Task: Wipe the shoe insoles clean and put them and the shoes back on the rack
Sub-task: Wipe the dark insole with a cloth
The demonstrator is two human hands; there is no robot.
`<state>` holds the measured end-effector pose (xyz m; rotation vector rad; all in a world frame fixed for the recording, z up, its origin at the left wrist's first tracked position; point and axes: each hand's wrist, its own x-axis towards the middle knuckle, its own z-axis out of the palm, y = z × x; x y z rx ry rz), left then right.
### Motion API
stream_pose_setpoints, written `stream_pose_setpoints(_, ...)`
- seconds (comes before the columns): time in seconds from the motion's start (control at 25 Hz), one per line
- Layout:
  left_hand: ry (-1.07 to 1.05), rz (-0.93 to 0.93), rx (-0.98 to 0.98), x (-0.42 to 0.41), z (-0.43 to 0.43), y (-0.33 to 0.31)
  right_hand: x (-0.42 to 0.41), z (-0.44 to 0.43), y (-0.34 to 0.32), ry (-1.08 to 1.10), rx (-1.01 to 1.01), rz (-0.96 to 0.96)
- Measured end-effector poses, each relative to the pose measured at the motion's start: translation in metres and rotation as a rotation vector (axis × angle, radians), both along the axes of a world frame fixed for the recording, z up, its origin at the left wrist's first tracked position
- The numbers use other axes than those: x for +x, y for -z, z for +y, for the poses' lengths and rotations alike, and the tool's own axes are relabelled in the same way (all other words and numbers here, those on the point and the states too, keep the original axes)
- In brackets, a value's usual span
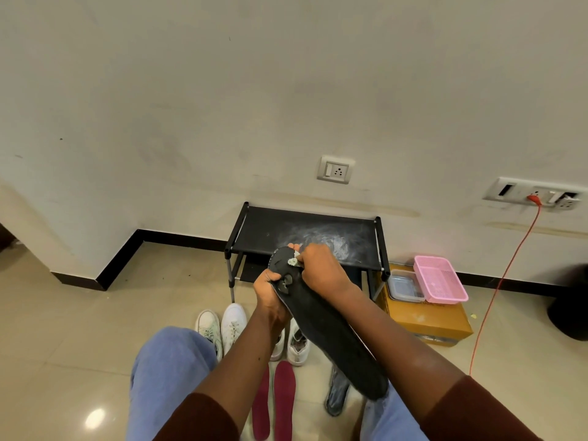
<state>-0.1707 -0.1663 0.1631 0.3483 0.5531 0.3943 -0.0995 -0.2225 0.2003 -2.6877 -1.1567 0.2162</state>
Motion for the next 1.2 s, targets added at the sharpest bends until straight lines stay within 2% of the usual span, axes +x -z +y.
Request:
stream_pose_setpoints(0.28, -0.001, -0.083, -0.031, 0.0, 0.008, 0.027, 0.002, -0.02, 0.019, 0.175, 0.02, 0.247)
stream_pose_setpoints(0.44, 0.064, 0.014, 0.032, -0.01, 0.009, 0.022, 0.012, -0.025, 0.019, 0.144, -0.043, 0.332)
stream_pose_setpoints(0.52, 0.083, 0.031, 0.068, -0.012, 0.009, 0.014, 0.016, -0.026, 0.014, 0.198, 0.09, 0.324)
stream_pose_setpoints(0.6, 0.097, 0.116, 0.104, -0.011, 0.008, 0.007, 0.013, -0.023, 0.006, 0.322, 0.356, 0.342)
stream_pose_setpoints(0.68, 0.116, 0.197, 0.116, -0.008, 0.008, 0.007, 0.003, -0.016, 0.005, 0.323, 0.51, 0.327)
stream_pose_setpoints(0.76, 0.138, 0.149, 0.068, -0.005, 0.007, 0.008, -0.007, -0.01, 0.015, 0.208, 0.453, 0.233)
stream_pose_setpoints(0.84, 0.141, 0.023, -0.005, -0.004, 0.007, 0.005, -0.016, -0.007, 0.021, 0.084, 0.347, 0.154)
stream_pose_setpoints(0.92, 0.135, -0.086, -0.029, -0.002, 0.012, 0.008, -0.02, -0.008, 0.023, 0.02, 0.312, 0.14)
stream_pose_setpoints(1.08, 0.115, -0.173, -0.046, 0.002, 0.021, 0.02, -0.029, -0.016, 0.018, 0.017, 0.256, 0.23)
stream_pose_setpoints(1.2, 0.122, -0.151, -0.014, 0.001, 0.021, 0.019, -0.03, -0.019, 0.016, 0.025, 0.285, 0.353)
